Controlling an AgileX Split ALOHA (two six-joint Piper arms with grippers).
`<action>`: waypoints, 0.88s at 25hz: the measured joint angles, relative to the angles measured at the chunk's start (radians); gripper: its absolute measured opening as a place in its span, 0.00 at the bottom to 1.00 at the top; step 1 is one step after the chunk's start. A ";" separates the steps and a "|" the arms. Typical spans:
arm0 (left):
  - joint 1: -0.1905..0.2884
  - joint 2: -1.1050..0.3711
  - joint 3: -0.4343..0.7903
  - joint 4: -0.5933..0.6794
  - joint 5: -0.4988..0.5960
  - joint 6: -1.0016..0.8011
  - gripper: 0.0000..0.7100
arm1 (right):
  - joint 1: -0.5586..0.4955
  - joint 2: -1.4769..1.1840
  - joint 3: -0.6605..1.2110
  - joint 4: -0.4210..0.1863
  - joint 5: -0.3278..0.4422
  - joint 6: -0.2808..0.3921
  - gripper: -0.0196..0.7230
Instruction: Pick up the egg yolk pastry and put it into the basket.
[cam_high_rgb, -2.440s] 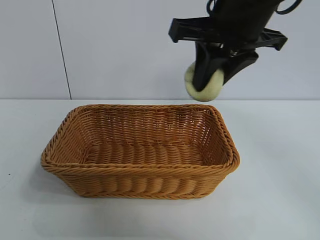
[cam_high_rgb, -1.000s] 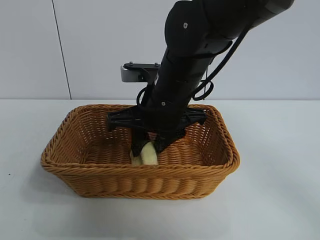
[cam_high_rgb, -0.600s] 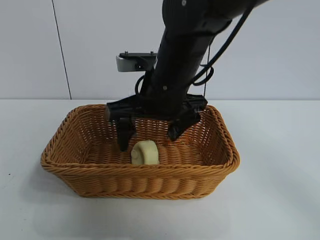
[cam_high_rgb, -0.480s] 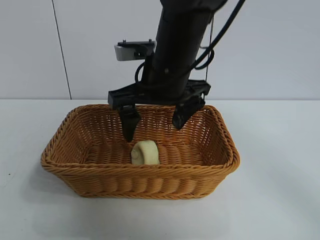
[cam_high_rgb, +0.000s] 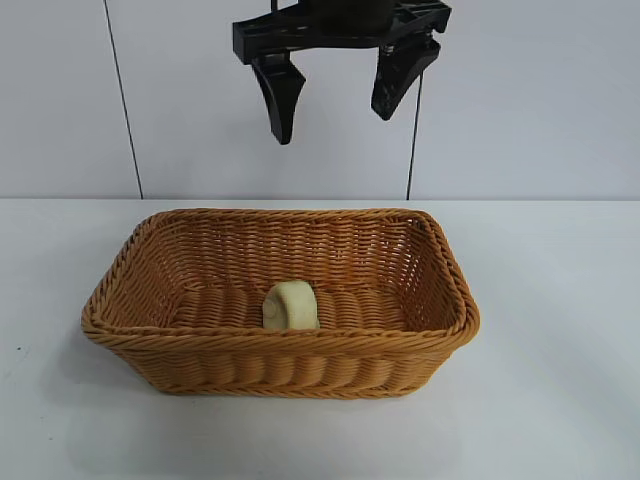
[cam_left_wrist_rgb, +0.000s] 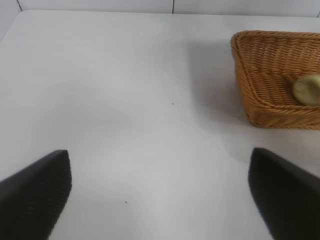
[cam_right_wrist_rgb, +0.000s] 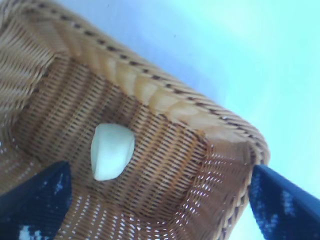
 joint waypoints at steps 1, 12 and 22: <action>0.000 0.000 0.000 0.000 0.000 0.000 0.98 | -0.018 0.000 0.000 0.000 0.003 0.000 0.96; 0.000 0.000 0.000 0.000 0.000 0.000 0.98 | -0.385 0.000 0.000 -0.022 0.008 -0.027 0.96; 0.000 0.000 0.000 0.000 0.000 0.000 0.98 | -0.660 0.000 0.000 0.136 0.008 -0.078 0.96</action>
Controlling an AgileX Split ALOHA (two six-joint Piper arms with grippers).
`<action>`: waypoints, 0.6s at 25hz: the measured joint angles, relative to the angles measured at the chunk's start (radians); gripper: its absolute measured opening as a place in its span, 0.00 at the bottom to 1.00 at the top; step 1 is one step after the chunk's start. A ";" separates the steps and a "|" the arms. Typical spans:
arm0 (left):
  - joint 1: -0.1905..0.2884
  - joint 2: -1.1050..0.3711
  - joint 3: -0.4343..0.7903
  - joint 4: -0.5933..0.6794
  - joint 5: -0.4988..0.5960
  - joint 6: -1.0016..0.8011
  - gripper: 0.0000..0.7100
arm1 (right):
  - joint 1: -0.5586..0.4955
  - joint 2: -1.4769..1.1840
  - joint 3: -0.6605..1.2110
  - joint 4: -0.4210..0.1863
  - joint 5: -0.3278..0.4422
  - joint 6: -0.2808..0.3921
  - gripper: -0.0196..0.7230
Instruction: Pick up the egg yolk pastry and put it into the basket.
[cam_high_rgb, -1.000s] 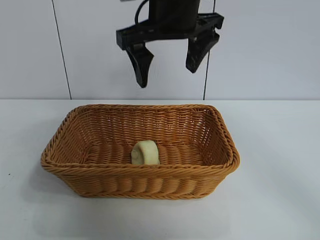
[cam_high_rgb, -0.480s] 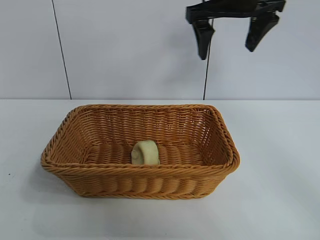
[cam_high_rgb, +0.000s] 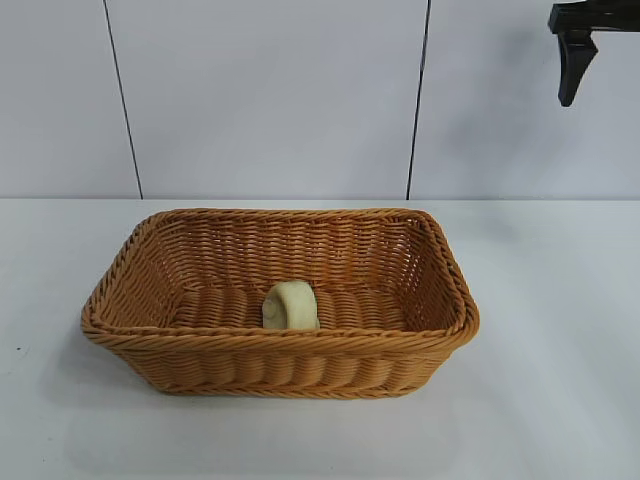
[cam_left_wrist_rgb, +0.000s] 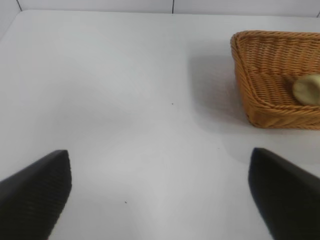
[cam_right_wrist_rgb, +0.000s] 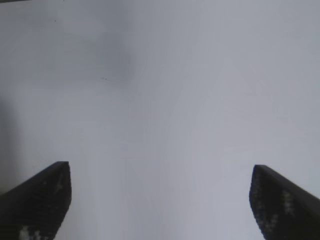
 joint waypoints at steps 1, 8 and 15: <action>0.000 0.000 0.000 0.000 0.000 0.000 0.98 | -0.008 0.000 0.000 0.006 0.000 -0.005 0.96; 0.000 0.000 0.000 0.000 0.000 0.000 0.98 | -0.016 -0.013 0.068 0.077 -0.002 -0.044 0.96; 0.000 0.000 0.000 0.000 0.000 0.000 0.98 | 0.012 -0.152 0.337 0.114 -0.002 -0.109 0.96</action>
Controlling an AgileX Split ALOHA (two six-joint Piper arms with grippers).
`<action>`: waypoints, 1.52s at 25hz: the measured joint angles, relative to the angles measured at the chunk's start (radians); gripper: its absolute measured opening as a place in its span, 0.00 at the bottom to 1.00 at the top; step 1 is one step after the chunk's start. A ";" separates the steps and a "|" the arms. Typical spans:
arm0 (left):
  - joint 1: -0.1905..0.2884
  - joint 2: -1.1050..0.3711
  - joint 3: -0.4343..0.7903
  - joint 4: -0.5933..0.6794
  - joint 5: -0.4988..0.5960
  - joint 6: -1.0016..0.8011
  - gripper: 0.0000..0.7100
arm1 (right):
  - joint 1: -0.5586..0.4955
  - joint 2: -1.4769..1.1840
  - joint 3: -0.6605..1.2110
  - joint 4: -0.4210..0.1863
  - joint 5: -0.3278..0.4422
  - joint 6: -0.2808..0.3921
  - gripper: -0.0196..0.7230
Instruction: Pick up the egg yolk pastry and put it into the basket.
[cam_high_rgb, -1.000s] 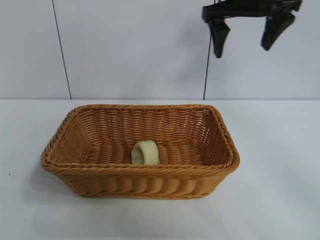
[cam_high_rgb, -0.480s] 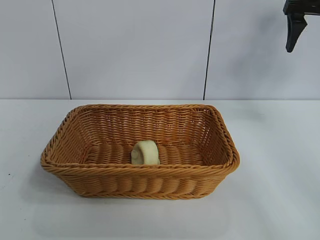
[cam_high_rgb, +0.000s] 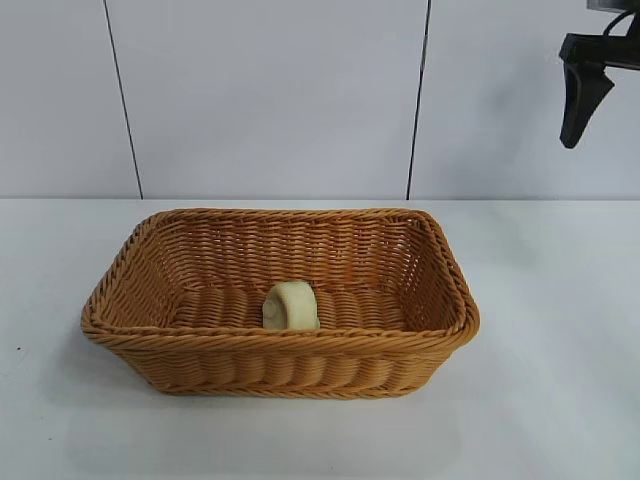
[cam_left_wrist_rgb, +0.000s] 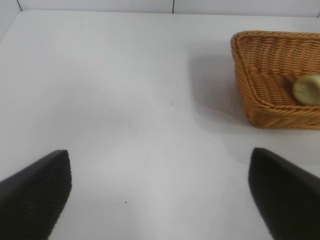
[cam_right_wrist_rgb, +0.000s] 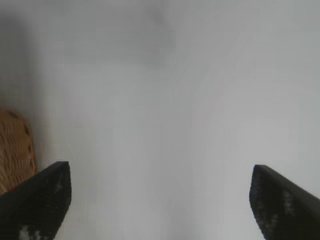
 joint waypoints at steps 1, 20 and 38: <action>0.000 0.000 0.000 0.000 0.000 0.000 0.98 | 0.007 -0.030 0.037 0.000 0.001 -0.009 0.96; 0.000 0.000 0.000 0.000 0.000 0.000 0.98 | 0.181 -0.728 0.787 -0.034 -0.042 -0.057 0.96; 0.000 0.000 0.000 0.000 0.000 0.000 0.98 | 0.181 -1.517 1.090 -0.039 -0.193 -0.114 0.96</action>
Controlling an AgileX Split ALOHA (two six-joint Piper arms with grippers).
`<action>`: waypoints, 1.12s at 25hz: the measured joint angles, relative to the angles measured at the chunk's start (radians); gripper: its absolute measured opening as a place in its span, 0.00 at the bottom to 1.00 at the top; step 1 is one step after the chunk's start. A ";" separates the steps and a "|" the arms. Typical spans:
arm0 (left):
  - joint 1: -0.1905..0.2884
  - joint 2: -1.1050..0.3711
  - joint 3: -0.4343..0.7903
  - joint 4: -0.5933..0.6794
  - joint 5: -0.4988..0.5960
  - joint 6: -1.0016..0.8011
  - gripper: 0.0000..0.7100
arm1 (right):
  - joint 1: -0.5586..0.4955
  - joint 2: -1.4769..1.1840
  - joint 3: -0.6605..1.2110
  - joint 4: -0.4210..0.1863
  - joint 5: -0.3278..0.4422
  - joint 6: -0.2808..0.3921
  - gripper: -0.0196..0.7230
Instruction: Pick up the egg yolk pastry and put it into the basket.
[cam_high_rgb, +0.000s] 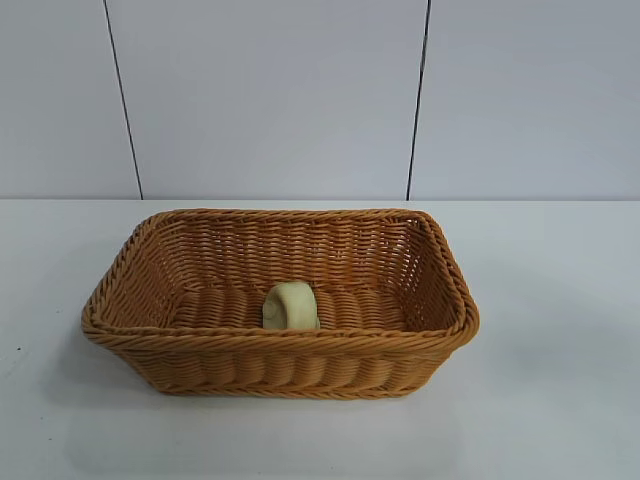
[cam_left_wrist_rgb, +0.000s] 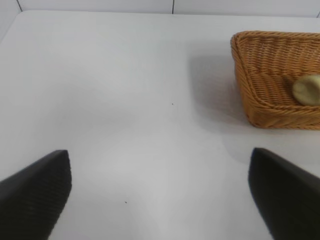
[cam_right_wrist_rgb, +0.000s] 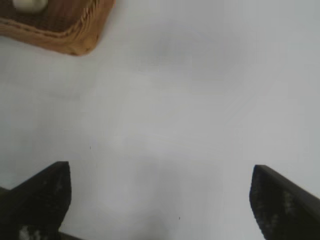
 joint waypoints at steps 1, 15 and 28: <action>0.000 0.000 0.000 0.000 0.000 0.000 0.98 | 0.000 -0.028 0.000 0.000 0.000 0.000 0.96; 0.000 0.000 0.000 0.000 0.000 0.000 0.98 | -0.222 -0.371 0.003 0.009 0.005 -0.003 0.96; 0.000 -0.002 0.000 0.000 0.000 0.000 0.98 | -0.163 -0.371 0.003 0.043 0.001 -0.003 0.96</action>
